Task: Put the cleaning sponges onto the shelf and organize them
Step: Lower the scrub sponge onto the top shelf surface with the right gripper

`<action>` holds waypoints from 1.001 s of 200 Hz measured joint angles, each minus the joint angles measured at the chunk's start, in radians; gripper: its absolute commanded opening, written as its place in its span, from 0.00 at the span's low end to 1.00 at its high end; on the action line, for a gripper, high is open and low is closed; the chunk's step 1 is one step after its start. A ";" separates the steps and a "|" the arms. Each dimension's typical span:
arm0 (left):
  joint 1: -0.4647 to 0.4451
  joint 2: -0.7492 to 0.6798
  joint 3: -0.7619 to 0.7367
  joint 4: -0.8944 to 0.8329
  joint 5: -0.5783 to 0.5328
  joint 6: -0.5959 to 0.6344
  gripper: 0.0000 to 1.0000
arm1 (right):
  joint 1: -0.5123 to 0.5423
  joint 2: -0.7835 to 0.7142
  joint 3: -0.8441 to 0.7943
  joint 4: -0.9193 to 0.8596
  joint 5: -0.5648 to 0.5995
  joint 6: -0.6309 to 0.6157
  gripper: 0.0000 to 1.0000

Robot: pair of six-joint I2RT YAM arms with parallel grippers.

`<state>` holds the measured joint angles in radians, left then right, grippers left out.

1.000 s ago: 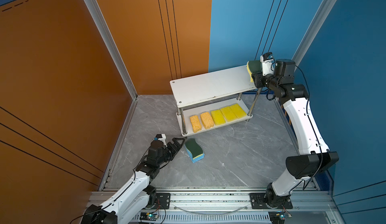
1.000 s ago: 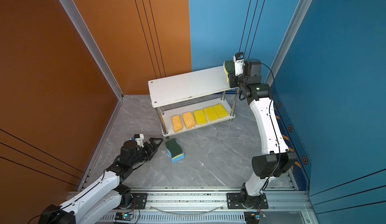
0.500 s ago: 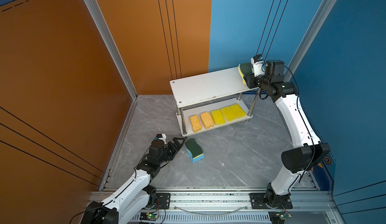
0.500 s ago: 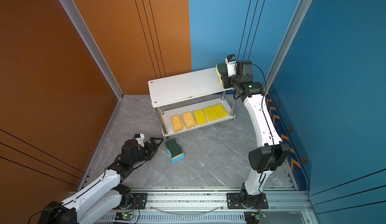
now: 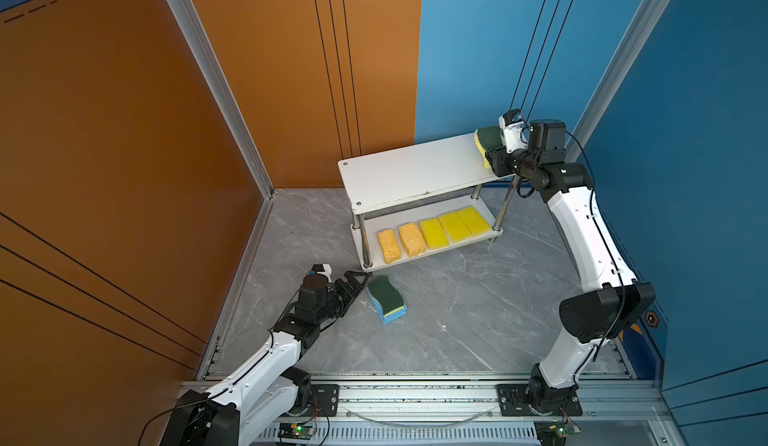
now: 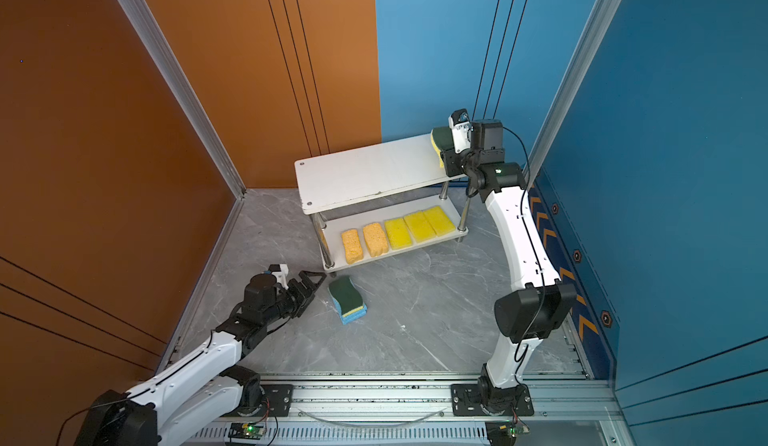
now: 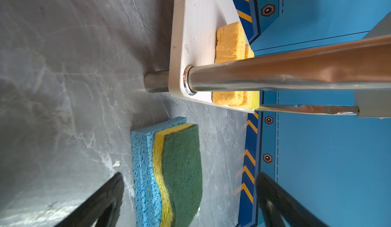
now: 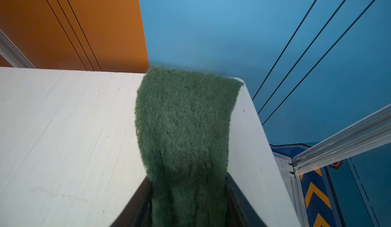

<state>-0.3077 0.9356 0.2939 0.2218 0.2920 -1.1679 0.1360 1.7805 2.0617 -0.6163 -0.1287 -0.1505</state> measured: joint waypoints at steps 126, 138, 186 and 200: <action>0.000 0.004 0.003 0.000 0.000 0.000 0.98 | -0.020 -0.019 -0.029 0.007 -0.003 -0.026 0.49; 0.000 0.004 0.003 0.000 0.000 0.000 0.98 | -0.027 -0.029 -0.037 0.006 -0.003 -0.026 0.49; 0.000 0.003 0.004 0.000 0.000 0.000 0.97 | -0.059 -0.051 -0.053 -0.004 -0.029 -0.025 0.49; 0.000 0.002 0.004 0.000 0.000 0.000 0.98 | -0.062 -0.051 -0.056 -0.004 -0.038 -0.025 0.49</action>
<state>-0.3077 0.9379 0.2977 0.2214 0.2916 -1.1679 0.0742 1.7298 2.0060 -0.6201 -0.1669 -0.1757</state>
